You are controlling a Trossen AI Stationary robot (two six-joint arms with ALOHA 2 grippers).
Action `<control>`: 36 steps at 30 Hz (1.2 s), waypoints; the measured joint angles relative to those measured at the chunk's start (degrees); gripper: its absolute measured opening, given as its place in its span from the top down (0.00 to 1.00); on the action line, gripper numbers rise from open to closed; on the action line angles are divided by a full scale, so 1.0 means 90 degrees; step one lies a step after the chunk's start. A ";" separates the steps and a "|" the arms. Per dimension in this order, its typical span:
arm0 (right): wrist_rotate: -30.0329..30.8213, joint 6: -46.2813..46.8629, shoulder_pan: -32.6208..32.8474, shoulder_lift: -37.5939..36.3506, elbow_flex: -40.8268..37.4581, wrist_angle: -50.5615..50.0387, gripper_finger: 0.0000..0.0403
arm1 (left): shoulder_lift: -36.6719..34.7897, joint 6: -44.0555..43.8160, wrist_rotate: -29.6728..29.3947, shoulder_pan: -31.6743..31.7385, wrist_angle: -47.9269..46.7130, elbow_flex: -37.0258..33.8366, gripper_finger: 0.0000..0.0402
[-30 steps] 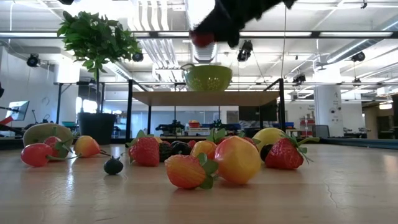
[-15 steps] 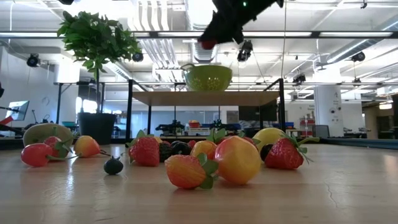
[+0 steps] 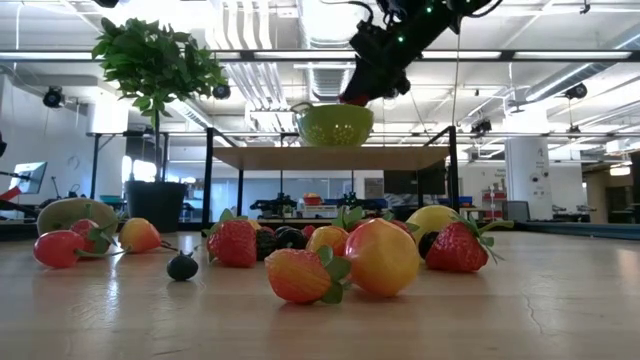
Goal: Pick & Place Fruit
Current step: Put the red pomegranate into the green strainer bowl on the shelf, then put the yellow lemon into the green strainer bowl on the shelf
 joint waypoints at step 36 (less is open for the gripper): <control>-0.0019 0.0039 -0.0159 0.0000 -0.0249 -0.0014 0.34 | 0.0000 0.0000 -0.0001 -0.0005 -0.0001 0.0001 0.84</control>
